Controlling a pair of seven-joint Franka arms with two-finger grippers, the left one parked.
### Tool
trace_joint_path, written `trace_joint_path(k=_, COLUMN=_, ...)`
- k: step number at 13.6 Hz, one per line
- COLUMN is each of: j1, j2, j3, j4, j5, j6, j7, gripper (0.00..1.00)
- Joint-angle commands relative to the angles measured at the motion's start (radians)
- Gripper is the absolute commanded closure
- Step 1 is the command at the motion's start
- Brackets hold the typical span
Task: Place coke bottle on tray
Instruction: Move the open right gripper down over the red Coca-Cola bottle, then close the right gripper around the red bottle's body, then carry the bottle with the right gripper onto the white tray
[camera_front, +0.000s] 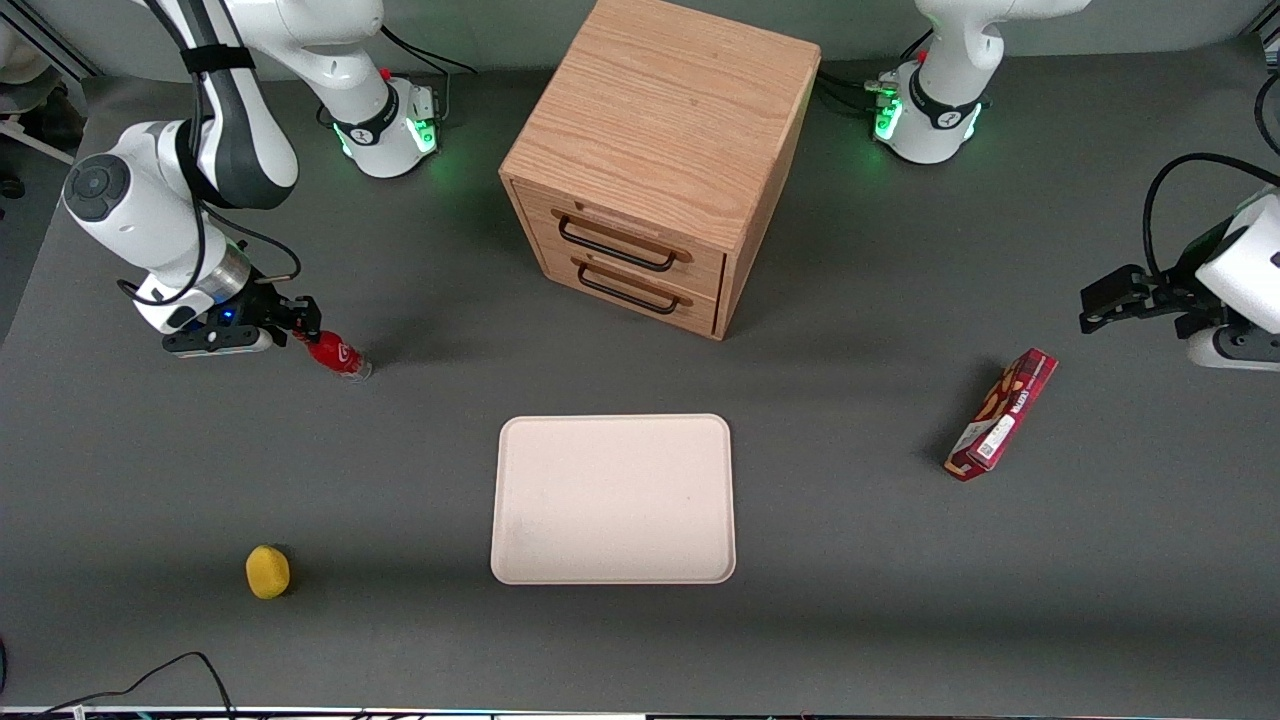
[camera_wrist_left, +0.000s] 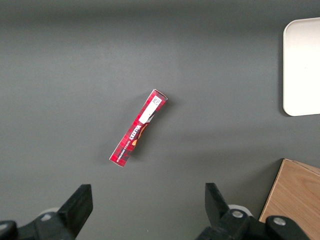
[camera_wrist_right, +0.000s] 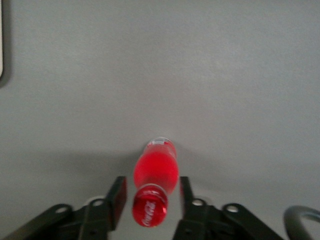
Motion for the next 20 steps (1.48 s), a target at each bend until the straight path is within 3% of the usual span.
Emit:
trace_joint_path(k=1, j1=-0.006, j2=-0.039, j3=0.009, j4=-0.036, j5=0.008, j6=0.026, j7=-0.028, gripper=0.83)
trace_joint_path(k=3, j1=-0.005, j2=-0.035, j3=0.014, j4=-0.036, j5=0.011, j6=0.027, j7=-0.022, gripper=1.0)
trace_joint_path(k=7, j1=0.003, j2=-0.029, j3=0.041, j4=-0.014, j5=0.014, j6=0.026, j7=-0.01, gripper=1.0)
trace_joint_path(k=10, j1=0.005, j2=0.043, j3=0.107, j4=0.129, j5=0.014, j6=-0.002, j7=0.057, gripper=1.0)
trace_joint_path(k=14, j1=0.011, j2=0.31, j3=0.216, j4=0.629, j5=0.009, j6=-0.326, j7=0.229, gripper=1.0)
trace_joint_path(k=16, j1=0.066, j2=0.44, j3=0.224, j4=0.869, j5=-0.004, j6=-0.451, j7=0.3, gripper=1.0)
trace_joint_path(k=20, j1=0.187, j2=0.65, j3=0.215, j4=1.175, j5=-0.115, j6=-0.551, j7=0.439, gripper=1.0)
